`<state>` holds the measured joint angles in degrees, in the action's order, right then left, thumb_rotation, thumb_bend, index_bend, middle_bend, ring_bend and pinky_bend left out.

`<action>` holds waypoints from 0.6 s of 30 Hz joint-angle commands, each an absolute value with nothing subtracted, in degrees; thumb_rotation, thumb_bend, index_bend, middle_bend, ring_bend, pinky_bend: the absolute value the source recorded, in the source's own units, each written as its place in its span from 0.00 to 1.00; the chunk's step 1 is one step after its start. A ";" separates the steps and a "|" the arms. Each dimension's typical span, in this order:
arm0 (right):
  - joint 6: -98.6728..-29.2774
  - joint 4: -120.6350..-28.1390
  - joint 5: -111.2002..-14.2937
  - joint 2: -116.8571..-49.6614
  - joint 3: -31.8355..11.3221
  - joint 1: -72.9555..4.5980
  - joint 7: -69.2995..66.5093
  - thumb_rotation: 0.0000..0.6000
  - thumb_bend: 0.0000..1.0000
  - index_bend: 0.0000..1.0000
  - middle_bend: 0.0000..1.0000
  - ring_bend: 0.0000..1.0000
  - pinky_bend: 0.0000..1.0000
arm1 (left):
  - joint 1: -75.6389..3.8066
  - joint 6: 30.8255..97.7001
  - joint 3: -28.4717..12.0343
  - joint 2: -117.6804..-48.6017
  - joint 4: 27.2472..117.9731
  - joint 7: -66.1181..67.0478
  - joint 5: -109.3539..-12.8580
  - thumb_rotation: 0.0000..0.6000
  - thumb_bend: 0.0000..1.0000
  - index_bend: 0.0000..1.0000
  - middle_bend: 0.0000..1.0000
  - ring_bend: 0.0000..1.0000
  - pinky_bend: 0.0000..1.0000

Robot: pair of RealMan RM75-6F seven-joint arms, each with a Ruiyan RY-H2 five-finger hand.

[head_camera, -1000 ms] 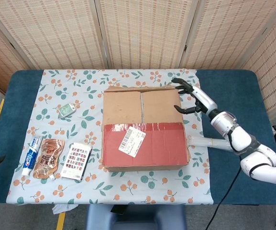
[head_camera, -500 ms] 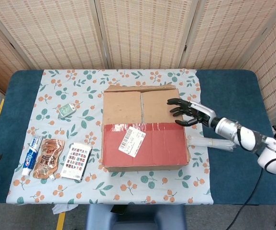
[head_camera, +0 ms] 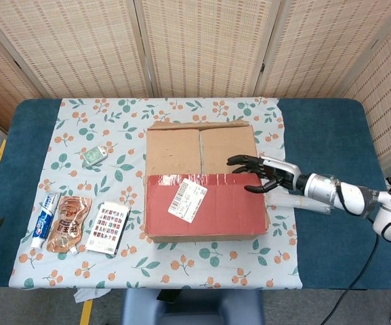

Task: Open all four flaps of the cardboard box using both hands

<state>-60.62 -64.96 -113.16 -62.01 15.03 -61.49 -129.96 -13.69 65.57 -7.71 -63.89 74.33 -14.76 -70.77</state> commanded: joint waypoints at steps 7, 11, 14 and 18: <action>-67.71 -77.00 -112.16 -52.86 16.86 -59.93 -121.97 1.00 0.42 0.10 0.08 0.11 0.19 | -13.86 65.74 -7.69 -64.16 74.68 -12.94 -70.99 1.00 0.36 0.09 0.01 0.03 0.00; -70.53 -85.90 -113.33 -46.10 17.55 -59.51 -116.36 1.00 0.42 0.10 0.08 0.11 0.19 | -13.77 66.40 -7.61 -64.34 75.55 -11.33 -71.11 1.00 0.36 0.09 0.01 0.03 0.00; -71.90 -92.92 -113.74 -40.61 17.58 -59.16 -111.67 1.00 0.42 0.10 0.08 0.11 0.19 | -13.55 66.83 -7.33 -64.29 76.74 -9.82 -71.17 1.00 0.36 0.09 0.01 0.03 0.00; -72.75 -100.60 -115.49 -35.00 18.02 -58.07 -105.58 1.00 0.42 0.10 0.08 0.11 0.19 | -13.53 66.86 -7.51 -64.27 77.18 -8.69 -70.55 1.00 0.36 0.09 0.01 0.03 0.00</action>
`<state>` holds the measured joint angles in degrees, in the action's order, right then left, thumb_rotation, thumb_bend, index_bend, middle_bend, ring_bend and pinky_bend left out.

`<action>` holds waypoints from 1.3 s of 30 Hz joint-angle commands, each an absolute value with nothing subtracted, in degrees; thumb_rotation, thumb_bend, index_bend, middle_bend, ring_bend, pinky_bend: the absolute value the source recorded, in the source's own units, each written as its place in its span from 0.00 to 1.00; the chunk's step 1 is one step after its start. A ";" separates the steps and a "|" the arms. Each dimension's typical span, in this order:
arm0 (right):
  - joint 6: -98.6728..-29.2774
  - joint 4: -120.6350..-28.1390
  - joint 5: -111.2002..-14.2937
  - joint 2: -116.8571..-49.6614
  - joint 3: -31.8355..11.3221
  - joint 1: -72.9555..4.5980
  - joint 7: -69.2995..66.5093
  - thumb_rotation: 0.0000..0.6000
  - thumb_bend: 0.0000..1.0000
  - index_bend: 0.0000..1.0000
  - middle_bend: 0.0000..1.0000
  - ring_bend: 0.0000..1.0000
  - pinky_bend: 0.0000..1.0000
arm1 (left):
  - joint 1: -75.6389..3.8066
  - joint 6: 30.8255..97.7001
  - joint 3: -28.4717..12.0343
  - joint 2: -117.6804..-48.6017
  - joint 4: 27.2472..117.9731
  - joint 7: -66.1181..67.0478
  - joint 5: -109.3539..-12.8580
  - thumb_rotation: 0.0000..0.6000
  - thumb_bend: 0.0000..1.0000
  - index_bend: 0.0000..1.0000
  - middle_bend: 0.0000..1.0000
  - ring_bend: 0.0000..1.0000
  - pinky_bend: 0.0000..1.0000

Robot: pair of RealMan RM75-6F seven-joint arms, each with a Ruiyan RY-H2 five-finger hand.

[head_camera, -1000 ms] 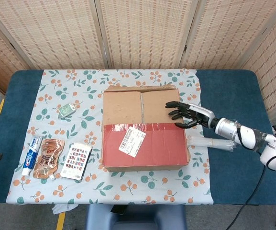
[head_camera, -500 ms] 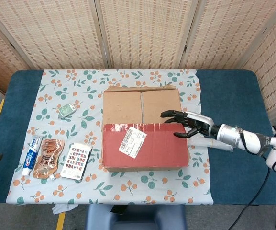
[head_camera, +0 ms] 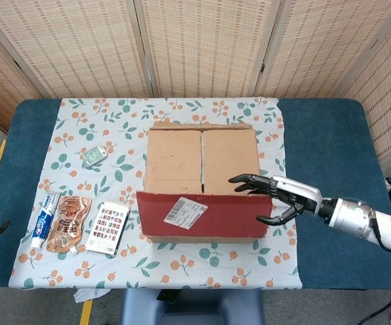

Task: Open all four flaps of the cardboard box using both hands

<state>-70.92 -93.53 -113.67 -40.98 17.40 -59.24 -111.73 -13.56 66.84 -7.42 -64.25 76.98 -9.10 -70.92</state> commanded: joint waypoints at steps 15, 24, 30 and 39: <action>-66.63 -117.09 -120.88 -26.62 19.64 -50.60 -86.97 1.00 0.42 0.10 0.07 0.10 0.22 | -13.58 67.51 -7.15 -64.12 78.00 -8.23 -72.11 1.00 0.36 0.09 0.01 0.03 0.00; -61.93 -116.12 -112.17 -31.09 14.11 -47.19 -71.59 1.00 0.42 0.14 0.11 0.13 0.21 | -13.37 68.13 -6.88 -63.44 79.17 -9.70 -73.49 1.00 0.36 0.09 0.01 0.03 0.00; -57.56 -114.06 -96.80 -40.85 4.40 -46.66 -46.61 1.00 0.42 0.30 0.11 0.13 0.18 | -12.97 68.16 -6.86 -62.15 79.24 -14.75 -74.64 1.00 0.36 0.09 0.01 0.01 0.00; -47.36 -106.68 -80.96 -52.12 -4.61 -53.21 -11.49 1.00 0.42 0.46 0.06 0.01 0.01 | -12.29 69.49 -6.88 -61.91 78.03 -17.81 -75.50 1.00 0.36 0.10 0.02 0.01 0.00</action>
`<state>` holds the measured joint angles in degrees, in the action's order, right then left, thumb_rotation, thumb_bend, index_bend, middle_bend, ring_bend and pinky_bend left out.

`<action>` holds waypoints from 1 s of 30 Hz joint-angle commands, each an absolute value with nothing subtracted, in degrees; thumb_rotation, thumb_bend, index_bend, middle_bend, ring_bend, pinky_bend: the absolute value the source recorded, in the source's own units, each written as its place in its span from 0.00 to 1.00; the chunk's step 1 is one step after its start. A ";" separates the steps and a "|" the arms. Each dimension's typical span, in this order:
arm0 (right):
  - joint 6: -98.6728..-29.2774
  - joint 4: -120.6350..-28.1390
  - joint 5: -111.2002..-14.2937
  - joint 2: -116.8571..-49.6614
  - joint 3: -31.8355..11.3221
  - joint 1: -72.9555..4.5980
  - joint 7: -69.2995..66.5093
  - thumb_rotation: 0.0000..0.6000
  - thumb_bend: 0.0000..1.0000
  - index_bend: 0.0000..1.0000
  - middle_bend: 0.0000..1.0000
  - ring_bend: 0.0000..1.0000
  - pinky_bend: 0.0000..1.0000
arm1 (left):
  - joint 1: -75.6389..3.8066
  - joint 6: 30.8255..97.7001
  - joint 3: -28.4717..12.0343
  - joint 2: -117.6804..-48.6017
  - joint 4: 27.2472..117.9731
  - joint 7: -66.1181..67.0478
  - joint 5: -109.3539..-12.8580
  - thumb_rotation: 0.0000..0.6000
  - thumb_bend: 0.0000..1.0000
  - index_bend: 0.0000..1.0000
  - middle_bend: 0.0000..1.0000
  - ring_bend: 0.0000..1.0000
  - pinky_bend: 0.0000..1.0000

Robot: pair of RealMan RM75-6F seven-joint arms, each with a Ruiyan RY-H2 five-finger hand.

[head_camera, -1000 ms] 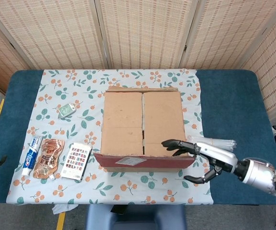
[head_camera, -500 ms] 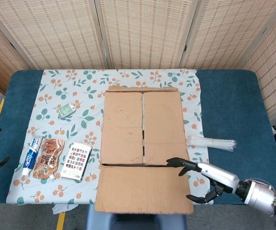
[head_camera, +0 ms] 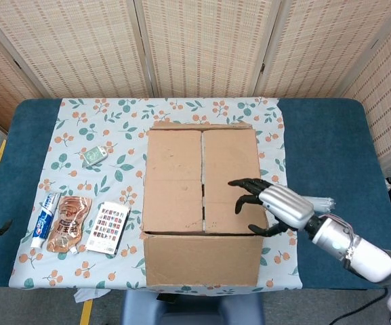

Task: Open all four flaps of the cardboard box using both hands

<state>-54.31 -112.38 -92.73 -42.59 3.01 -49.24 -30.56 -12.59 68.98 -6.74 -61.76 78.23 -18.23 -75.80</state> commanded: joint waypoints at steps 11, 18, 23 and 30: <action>-41.31 -96.17 -69.77 -63.77 -10.56 -59.98 0.10 1.00 0.42 0.68 0.08 0.00 0.00 | -12.34 67.50 -6.73 -60.73 78.57 -20.81 -75.05 1.00 0.33 0.10 0.03 0.01 0.00; -45.43 -91.25 -71.52 -69.23 -12.10 -59.98 1.99 1.00 0.35 0.79 0.15 0.03 0.00 | -12.51 67.39 -6.42 -60.98 77.28 -22.58 -76.14 1.00 0.32 0.10 0.03 0.00 0.00; -44.62 -91.97 -69.87 -69.11 -12.19 -59.90 3.81 0.99 0.22 0.66 0.10 0.02 0.00 | -12.55 67.48 -6.34 -61.05 77.44 -22.13 -76.18 1.00 0.31 0.10 0.03 0.00 0.00; -43.42 -93.46 -66.05 -68.17 -11.39 -60.17 10.38 0.89 0.12 0.50 0.02 0.00 0.00 | -12.93 66.62 -6.05 -61.05 77.83 -20.92 -76.04 1.00 0.30 0.11 0.03 0.00 0.00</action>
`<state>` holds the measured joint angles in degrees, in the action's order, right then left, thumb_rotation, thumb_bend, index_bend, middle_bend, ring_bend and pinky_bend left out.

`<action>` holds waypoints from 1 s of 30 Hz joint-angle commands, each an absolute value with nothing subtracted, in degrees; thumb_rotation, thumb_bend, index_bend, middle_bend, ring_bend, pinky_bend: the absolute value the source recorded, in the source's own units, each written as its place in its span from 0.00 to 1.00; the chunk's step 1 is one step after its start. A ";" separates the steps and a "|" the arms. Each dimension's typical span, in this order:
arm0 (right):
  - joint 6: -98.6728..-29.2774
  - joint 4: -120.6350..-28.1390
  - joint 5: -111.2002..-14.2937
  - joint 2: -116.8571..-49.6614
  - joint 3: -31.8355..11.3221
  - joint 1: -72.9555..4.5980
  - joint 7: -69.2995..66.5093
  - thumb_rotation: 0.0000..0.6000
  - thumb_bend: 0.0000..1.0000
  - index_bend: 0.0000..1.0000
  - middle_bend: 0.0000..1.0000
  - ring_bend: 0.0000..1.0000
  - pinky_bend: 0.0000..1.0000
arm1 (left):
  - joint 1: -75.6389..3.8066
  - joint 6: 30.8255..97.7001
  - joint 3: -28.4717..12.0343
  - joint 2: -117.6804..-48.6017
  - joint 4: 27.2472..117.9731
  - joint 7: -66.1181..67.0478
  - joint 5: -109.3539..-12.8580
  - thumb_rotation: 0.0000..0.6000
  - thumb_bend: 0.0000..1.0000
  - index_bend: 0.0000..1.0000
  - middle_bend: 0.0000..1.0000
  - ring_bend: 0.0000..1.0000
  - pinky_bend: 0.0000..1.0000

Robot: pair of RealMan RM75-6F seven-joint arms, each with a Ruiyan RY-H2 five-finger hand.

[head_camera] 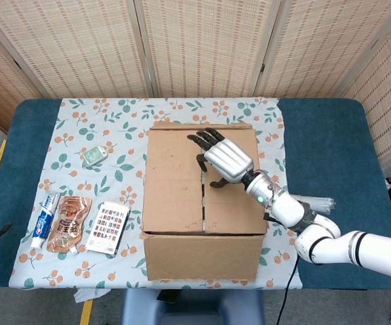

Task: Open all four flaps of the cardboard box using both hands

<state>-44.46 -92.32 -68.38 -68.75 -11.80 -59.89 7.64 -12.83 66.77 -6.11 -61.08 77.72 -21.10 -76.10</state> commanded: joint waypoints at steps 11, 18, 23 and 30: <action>-44.02 -90.24 -68.71 -71.35 -11.43 -60.73 11.45 0.46 0.11 0.63 0.01 0.00 0.00 | -12.77 67.03 -6.08 -60.97 77.99 -21.09 -75.97 1.00 0.30 0.11 0.03 0.00 0.00; -42.75 -87.78 -68.98 -73.12 -11.15 -61.56 12.41 0.42 0.11 0.66 0.02 0.00 0.00 | -12.77 67.02 -5.94 -61.03 77.81 -20.72 -76.00 1.00 0.30 0.10 0.03 0.00 0.00; -42.31 -86.78 -68.93 -74.05 -10.50 -62.21 15.51 0.42 0.11 0.68 0.02 0.00 0.00 | -12.59 67.55 -6.00 -61.10 77.82 -20.62 -76.02 1.00 0.30 0.10 0.03 0.00 0.00; -40.39 -85.45 -68.41 -75.70 -10.43 -63.38 16.00 0.42 0.11 0.68 0.02 0.00 0.00 | -12.43 67.77 -6.00 -61.04 77.87 -20.67 -75.97 1.00 0.30 0.10 0.03 0.00 0.00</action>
